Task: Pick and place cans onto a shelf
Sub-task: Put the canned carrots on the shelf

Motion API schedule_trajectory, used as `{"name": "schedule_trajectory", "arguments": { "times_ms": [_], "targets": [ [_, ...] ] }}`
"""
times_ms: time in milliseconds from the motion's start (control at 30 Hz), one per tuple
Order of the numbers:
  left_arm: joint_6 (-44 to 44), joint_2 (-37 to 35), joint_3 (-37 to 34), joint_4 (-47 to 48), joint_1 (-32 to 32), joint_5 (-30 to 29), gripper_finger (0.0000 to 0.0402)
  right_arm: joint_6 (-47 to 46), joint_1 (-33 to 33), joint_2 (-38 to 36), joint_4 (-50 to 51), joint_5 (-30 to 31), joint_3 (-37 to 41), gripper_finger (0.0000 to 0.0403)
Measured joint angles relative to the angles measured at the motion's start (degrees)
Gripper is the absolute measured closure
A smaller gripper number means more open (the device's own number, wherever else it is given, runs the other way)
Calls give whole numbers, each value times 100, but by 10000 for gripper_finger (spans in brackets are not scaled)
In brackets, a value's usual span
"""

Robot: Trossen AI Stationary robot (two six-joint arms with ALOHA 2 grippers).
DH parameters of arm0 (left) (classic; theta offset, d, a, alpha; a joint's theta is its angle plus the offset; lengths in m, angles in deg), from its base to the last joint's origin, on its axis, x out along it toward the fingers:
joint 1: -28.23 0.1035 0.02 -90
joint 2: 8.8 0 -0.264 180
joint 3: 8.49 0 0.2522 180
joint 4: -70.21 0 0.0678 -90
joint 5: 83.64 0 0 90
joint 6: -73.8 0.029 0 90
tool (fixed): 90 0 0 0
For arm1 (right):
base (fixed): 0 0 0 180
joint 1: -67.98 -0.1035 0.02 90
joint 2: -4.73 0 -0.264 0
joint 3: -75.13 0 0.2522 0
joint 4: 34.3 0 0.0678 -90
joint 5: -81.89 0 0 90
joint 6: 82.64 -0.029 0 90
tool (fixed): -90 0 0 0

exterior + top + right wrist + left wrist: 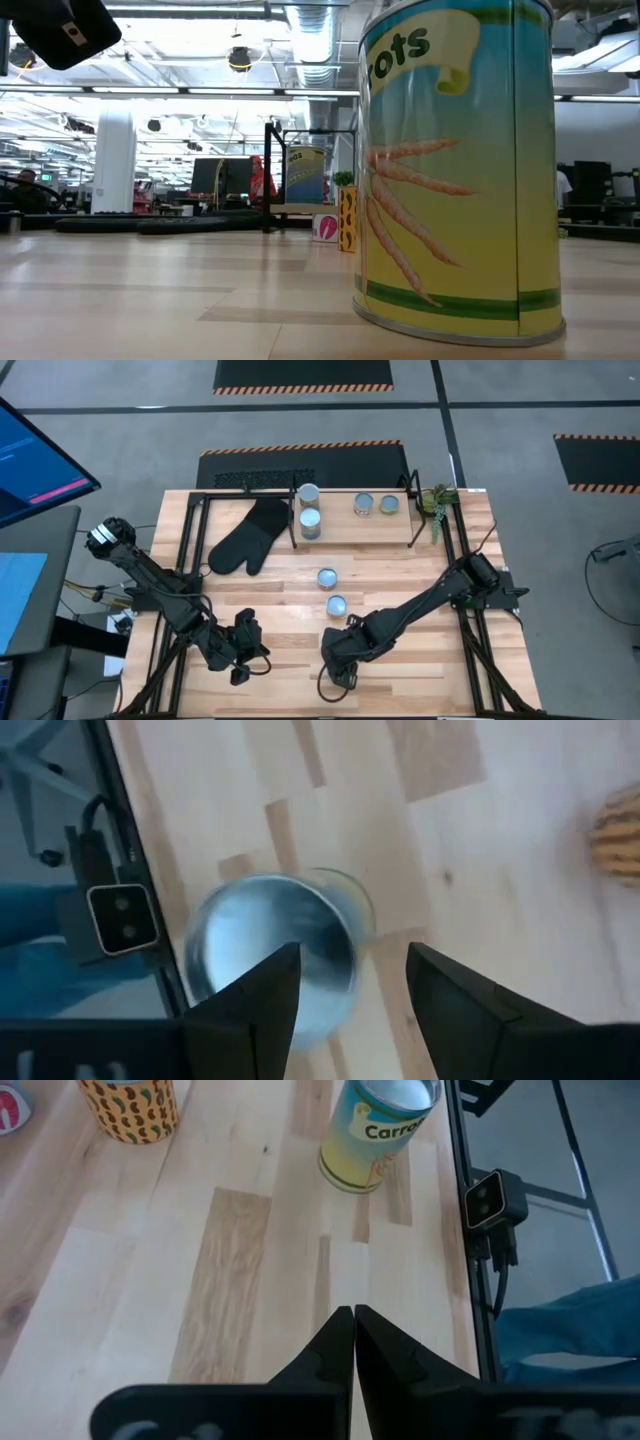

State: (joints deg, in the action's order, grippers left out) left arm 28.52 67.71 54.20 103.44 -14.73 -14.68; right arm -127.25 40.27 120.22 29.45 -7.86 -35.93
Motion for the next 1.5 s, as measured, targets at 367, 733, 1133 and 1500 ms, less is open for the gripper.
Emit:
{"name": "schedule_trajectory", "arguments": {
  "times_ms": [367,733,1133,1500],
  "targets": [
    [16,0,-7,70,0,-44,401,-254,14,224,-121,-338,0,211],
    [181,2,-9,202,0,-145,401,-343,10,215,-210,-518,2,387],
    [247,2,-114,382,0,-238,401,-341,305,-1131,917,311,31,399],
    [173,2,-201,354,0,-542,401,814,2140,-2032,1410,915,29,402]
  ]
}}
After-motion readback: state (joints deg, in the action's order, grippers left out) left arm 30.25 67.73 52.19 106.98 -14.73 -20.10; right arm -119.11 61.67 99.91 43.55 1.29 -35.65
